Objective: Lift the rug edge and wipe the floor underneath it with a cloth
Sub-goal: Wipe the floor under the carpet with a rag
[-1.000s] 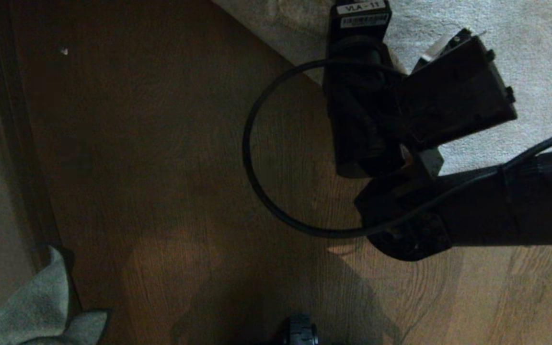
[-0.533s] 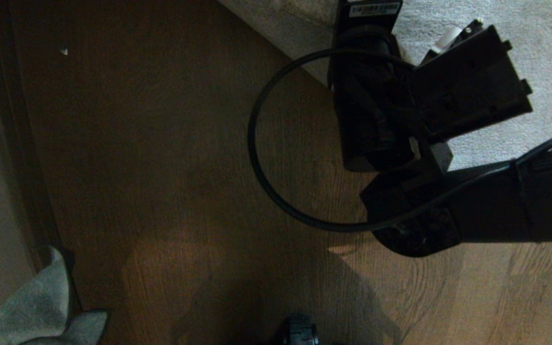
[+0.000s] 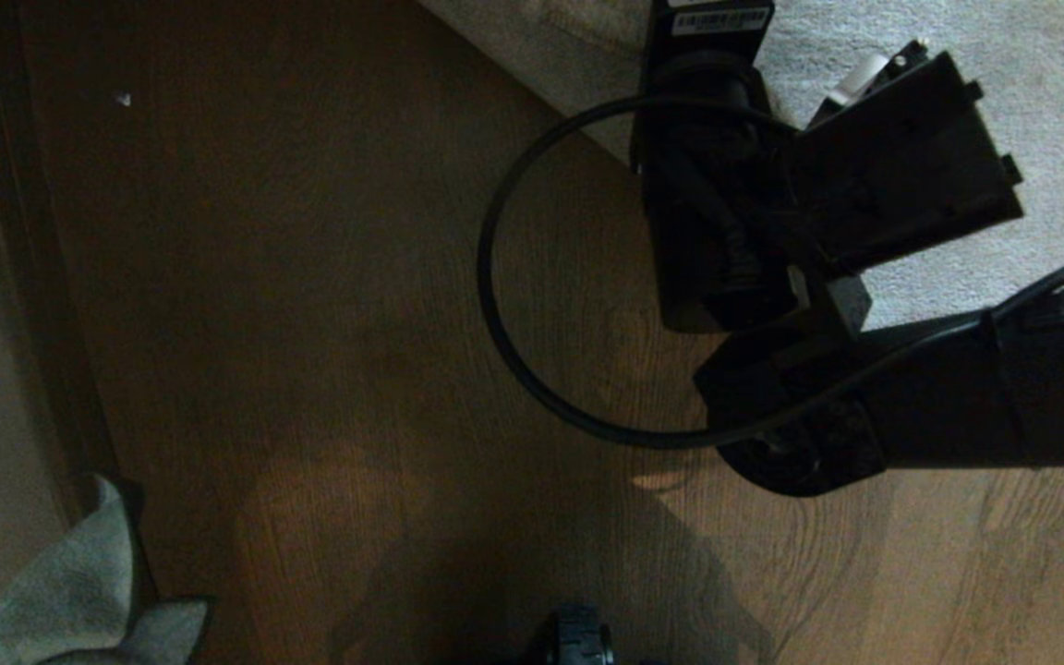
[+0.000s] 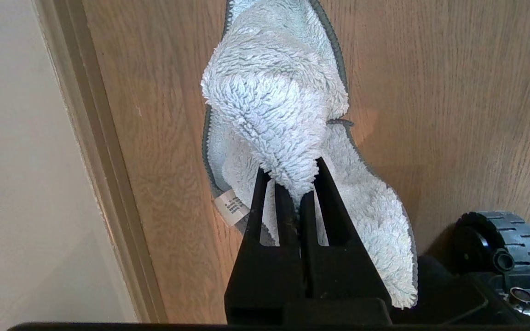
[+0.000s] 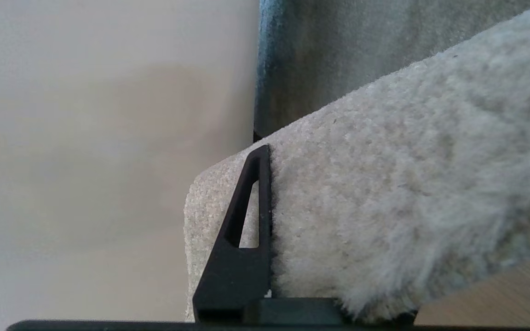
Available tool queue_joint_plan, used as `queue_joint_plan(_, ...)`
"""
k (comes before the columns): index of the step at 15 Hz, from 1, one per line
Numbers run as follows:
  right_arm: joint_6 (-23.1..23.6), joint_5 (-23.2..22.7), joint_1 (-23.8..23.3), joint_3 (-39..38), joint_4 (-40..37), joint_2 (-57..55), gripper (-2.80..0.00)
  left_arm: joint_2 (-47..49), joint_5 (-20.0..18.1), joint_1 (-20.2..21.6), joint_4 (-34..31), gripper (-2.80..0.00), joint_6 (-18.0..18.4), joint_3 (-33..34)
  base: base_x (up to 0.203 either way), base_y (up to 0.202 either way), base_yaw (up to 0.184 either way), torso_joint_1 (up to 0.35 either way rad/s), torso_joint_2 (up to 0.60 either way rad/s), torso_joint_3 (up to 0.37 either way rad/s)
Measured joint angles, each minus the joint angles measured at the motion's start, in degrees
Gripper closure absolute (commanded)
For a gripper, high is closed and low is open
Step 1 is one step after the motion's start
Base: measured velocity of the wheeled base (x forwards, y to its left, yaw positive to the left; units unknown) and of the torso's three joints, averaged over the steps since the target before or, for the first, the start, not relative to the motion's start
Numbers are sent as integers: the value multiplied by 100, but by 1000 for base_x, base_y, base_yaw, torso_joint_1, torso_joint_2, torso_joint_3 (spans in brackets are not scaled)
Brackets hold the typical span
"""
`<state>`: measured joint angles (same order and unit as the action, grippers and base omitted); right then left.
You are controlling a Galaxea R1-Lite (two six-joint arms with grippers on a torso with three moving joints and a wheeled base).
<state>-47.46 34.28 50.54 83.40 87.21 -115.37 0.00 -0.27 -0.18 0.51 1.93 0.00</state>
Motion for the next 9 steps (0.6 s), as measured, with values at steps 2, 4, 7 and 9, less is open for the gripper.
queue_joint_plan(2,0,-5,0,-22,-2,-4,0,0,0,0,0,0,0,0,0,0,0,0,0,0)
queue_joint_plan(4,-9,-5,0,-36,0,-10,0,0,0,0,-1,0,0,0,0,0,0,0,0,0)
queue_joint_plan(7,-9,-16,-2,-18,0,-67,0,0,-33,2,0,0,-69,-4,0,0,0,0,0,0)
queue_joint_plan(9,-6,-146,-2,-16,-2,-94,0,0,-47,7,-7,0,-206,-84,0,0,0,0,0,0)
